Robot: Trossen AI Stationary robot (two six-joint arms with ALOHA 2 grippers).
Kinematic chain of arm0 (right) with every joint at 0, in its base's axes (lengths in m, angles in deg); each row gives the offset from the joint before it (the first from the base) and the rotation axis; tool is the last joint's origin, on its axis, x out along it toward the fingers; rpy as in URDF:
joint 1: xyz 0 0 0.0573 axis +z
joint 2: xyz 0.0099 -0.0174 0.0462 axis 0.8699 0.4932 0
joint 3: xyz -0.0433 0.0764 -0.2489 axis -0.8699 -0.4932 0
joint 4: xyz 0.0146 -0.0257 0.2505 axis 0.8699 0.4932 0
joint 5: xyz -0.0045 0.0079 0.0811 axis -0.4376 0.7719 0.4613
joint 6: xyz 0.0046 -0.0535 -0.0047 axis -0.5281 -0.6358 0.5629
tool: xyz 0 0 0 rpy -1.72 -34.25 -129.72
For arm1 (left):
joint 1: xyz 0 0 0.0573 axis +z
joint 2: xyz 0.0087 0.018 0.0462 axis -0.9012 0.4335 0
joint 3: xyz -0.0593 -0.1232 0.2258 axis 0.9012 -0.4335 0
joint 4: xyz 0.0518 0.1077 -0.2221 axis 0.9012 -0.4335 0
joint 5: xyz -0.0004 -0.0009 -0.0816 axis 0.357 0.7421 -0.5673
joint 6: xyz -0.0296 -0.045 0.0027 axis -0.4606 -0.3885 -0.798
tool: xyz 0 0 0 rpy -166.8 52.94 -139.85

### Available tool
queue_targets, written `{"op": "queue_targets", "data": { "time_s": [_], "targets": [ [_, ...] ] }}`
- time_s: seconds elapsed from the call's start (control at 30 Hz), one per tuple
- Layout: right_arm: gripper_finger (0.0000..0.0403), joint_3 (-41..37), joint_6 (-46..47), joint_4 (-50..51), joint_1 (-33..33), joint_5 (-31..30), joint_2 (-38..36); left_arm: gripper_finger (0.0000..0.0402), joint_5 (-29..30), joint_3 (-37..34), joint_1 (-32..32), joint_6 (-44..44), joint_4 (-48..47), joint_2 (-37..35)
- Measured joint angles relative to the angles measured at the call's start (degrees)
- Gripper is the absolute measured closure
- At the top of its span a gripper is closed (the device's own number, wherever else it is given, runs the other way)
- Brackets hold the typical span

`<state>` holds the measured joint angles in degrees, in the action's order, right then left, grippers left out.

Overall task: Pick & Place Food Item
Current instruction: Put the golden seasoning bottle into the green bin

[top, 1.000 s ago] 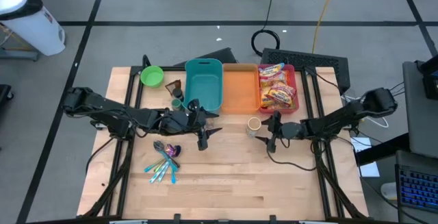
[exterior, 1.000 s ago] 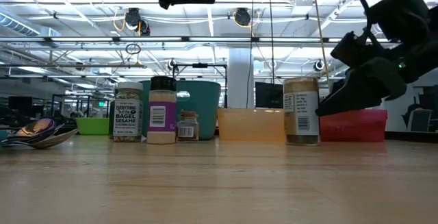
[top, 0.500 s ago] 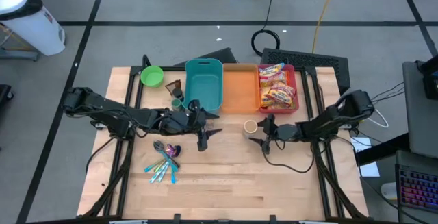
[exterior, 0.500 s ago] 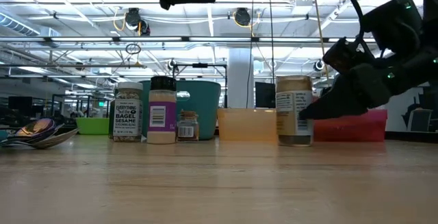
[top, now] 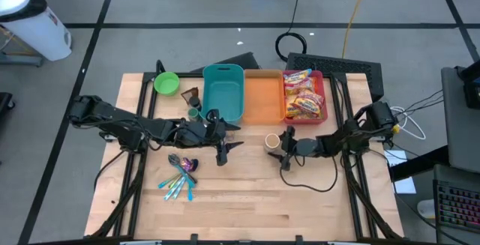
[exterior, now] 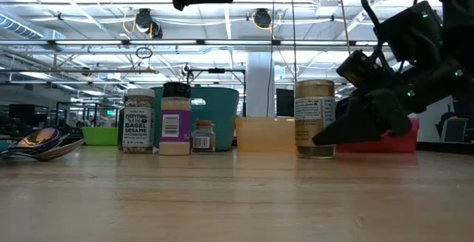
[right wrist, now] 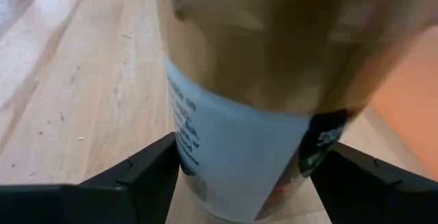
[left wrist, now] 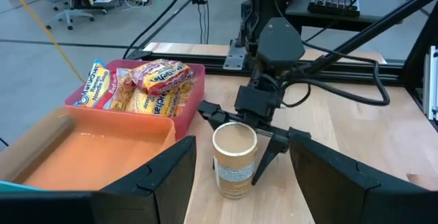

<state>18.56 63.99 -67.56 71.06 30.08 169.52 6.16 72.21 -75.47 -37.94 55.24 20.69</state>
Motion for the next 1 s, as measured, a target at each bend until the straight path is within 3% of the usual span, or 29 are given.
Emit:
{"op": "queue_targets", "data": {
  "time_s": [0.4, 0.5, 0.6, 0.77, 0.87, 1.0],
  "targets": [
    [0.0136, 0.1, 0.6, -0.8, 0.7, 2.8, -7.7, 0.0158, 0.0, 0.0, 0.0, -2.5, 2.7, 0.0],
    [0.0136, 2.6, 0.5, 3.6, 0.5, 3.0, -11.5, 0.0158, -0.1, 0.0, 0.6, -3.0, 5.7, 0.0],
    [0.0131, 8.3, -0.1, 14.9, -1.8, 6.9, -15.4, 0.0158, -3.7, 0.2, 3.0, -3.2, 7.5, 0.0],
    [0.0135, 18.6, -5.0, 33.3, -6.8, 10.6, -17.9, 0.0158, -13.1, 4.7, 10.0, -5.6, -0.8, 0.0],
    [0.0134, 20.6, -8.1, 34.3, -10.3, 10.5, -18.0, 0.0158, -13.2, 7.0, 13.6, -3.3, -7.6, 0.0],
    [0.013, 20.6, -8.1, 31.8, -15.4, 14.1, -17.2, 0.0148, -13.7, 7.9, 15.9, 4.6, -9.4, 0.0]
  ]
}}
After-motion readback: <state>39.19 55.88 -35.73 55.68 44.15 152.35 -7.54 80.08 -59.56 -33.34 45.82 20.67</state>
